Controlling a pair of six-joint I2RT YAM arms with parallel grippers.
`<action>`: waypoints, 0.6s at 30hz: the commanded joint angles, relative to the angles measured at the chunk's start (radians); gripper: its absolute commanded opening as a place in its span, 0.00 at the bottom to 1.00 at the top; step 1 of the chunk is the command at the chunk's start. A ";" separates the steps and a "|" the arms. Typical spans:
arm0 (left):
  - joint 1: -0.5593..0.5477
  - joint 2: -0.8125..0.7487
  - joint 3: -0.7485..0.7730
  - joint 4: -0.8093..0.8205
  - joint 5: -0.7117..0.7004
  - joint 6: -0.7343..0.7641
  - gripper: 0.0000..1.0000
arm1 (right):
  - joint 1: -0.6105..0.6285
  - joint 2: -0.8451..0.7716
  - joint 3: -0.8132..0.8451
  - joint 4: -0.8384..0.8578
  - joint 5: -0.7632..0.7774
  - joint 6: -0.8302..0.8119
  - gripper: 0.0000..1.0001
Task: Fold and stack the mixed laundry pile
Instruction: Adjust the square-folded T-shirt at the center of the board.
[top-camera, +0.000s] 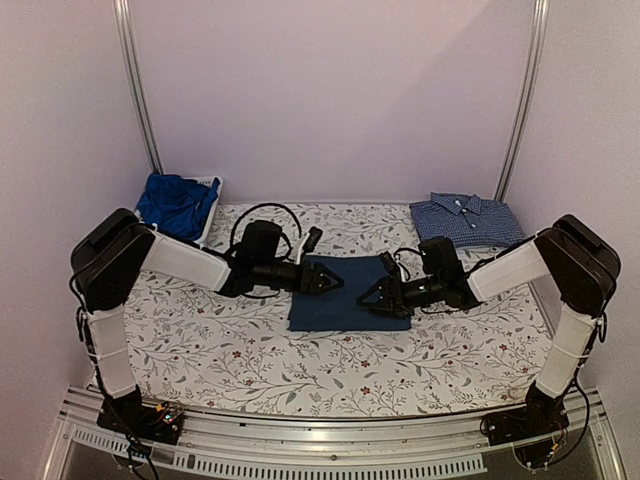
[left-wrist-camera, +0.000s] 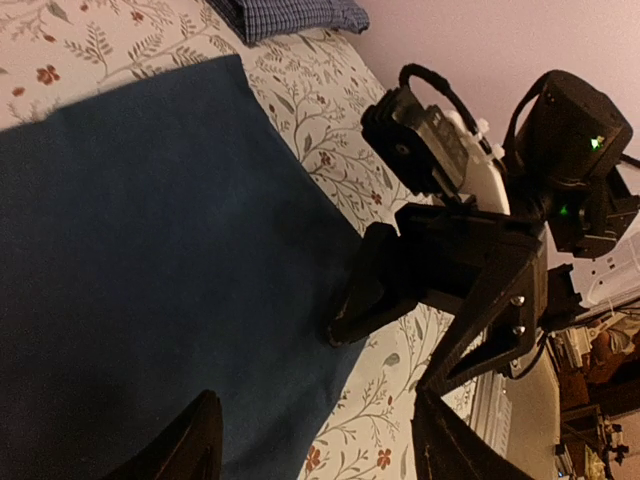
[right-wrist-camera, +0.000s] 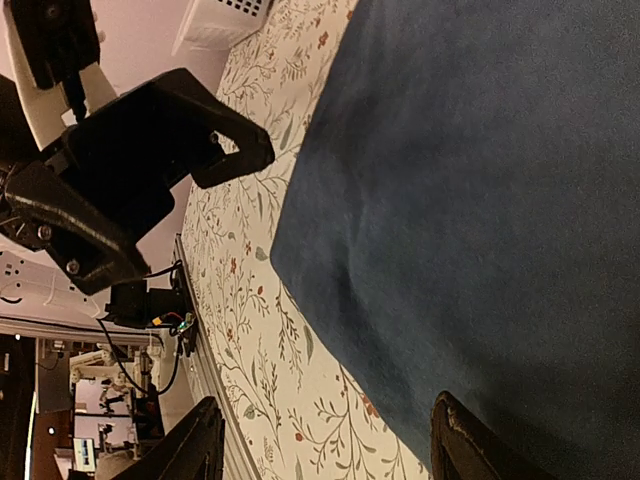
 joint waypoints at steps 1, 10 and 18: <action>-0.034 0.078 -0.084 0.162 0.067 -0.094 0.64 | -0.018 0.038 -0.108 0.165 -0.075 0.083 0.69; 0.087 0.049 -0.304 0.268 0.032 -0.115 0.64 | -0.074 0.088 -0.273 0.297 -0.122 0.128 0.66; -0.029 -0.202 -0.226 -0.061 -0.315 0.235 0.79 | -0.107 -0.277 -0.293 0.010 -0.015 0.035 0.68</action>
